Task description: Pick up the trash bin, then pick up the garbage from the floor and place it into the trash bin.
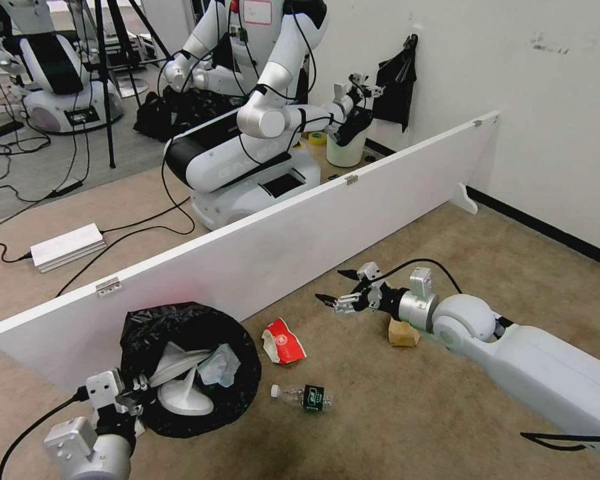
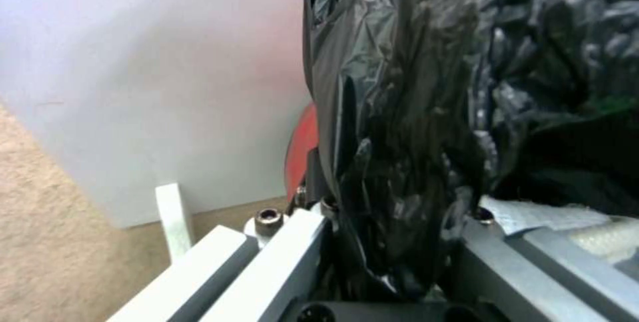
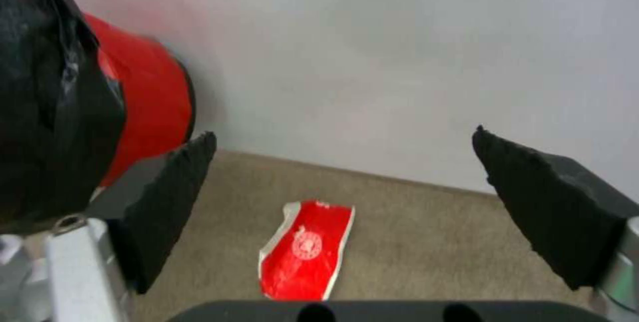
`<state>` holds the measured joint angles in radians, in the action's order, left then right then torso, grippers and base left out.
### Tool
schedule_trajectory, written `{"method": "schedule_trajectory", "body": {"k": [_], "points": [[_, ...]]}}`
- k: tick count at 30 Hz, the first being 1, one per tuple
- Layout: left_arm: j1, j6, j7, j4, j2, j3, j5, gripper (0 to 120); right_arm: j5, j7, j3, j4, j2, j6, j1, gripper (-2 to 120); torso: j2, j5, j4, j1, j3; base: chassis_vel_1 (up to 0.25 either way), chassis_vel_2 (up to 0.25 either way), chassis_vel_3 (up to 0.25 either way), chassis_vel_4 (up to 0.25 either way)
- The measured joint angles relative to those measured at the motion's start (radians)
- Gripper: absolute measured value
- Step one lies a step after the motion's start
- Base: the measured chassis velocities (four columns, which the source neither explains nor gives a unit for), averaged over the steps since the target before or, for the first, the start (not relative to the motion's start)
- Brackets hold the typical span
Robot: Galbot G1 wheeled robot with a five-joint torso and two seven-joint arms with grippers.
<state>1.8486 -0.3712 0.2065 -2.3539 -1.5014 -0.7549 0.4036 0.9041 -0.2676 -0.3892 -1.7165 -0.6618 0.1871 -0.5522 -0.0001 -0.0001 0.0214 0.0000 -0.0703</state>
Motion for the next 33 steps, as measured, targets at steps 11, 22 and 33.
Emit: {"method": "schedule_trajectory", "body": {"k": [11, 22, 33], "points": [[0.023, 0.012, -0.020, -0.001, -0.013, -0.001, -0.019, 0, -0.013, -0.022, -0.147, 0.087, -0.050, 0.005, 0.065, 100, 0.000, 0.0000, -0.0001, 0.000, 0.000, 0.000, 0.000, 0.000, 0.000], [0.030, 0.050, -0.045, 0.033, -0.016, -0.008, -0.025, 0, 0.031, -0.174, -0.364, 0.262, -0.177, 0.068, 0.284, 100, 0.000, -0.0002, -0.0005, 0.000, 0.000, 0.000, 0.000, 0.000, 0.000], [0.044, 0.100, -0.078, 0.085, -0.015, 0.000, -0.030, 0, 0.121, -0.377, -0.532, 0.404, -0.271, 0.160, 0.413, 100, 0.000, 0.0001, -0.0001, 0.000, 0.000, 0.000, 0.000, 0.000, 0.000]]}}
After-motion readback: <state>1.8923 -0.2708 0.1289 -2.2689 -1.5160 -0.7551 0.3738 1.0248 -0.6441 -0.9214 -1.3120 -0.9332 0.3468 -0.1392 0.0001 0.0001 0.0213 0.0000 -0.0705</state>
